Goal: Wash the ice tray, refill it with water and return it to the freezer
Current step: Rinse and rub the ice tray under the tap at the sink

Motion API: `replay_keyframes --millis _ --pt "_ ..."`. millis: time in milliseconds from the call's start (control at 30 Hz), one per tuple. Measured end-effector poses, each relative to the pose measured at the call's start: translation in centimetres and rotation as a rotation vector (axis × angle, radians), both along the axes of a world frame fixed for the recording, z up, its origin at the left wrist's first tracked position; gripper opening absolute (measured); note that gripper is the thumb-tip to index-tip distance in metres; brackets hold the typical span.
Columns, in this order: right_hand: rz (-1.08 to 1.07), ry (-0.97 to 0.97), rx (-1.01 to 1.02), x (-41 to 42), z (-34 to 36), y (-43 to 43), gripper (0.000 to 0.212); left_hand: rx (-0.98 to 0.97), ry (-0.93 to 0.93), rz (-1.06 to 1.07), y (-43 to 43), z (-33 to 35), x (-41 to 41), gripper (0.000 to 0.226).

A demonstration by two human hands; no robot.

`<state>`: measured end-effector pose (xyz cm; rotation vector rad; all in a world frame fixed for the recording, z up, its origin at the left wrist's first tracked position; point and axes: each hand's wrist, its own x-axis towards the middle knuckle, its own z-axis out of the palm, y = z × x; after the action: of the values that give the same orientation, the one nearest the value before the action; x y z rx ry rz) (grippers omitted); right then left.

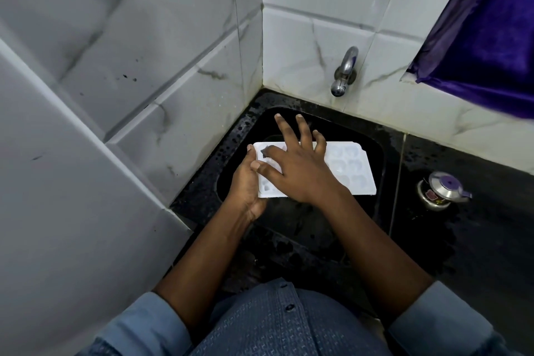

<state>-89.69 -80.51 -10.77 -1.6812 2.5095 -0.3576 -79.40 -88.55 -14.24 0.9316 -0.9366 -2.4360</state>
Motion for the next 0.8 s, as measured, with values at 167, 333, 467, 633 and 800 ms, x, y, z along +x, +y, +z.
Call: replay_keyframes --millis 167,333,467,633,800 --pt "0.008 -0.012 0.012 0.1 0.1 -0.2 0.065 -0.049 -0.062 0.027 0.2 -0.1 0.0 0.065" --pt "0.000 -0.022 0.028 0.5 0.1 -0.2 0.067 -0.026 -0.051 0.027 0.1 -0.1 -0.1 0.066" --pt "0.006 -0.028 0.026 0.4 0.1 -0.2 0.059 -0.021 -0.068 0.027 0.1 -0.6 -0.2 0.064" --pt "0.015 -0.039 0.035 0.3 -0.3 -0.4 0.055 -0.023 -0.050 0.019 0.0 -0.9 -0.2 0.069" --pt "0.000 -0.014 0.019 0.4 -0.5 -0.8 0.063 -0.073 -0.042 0.013 0.0 -1.2 -0.2 0.064"
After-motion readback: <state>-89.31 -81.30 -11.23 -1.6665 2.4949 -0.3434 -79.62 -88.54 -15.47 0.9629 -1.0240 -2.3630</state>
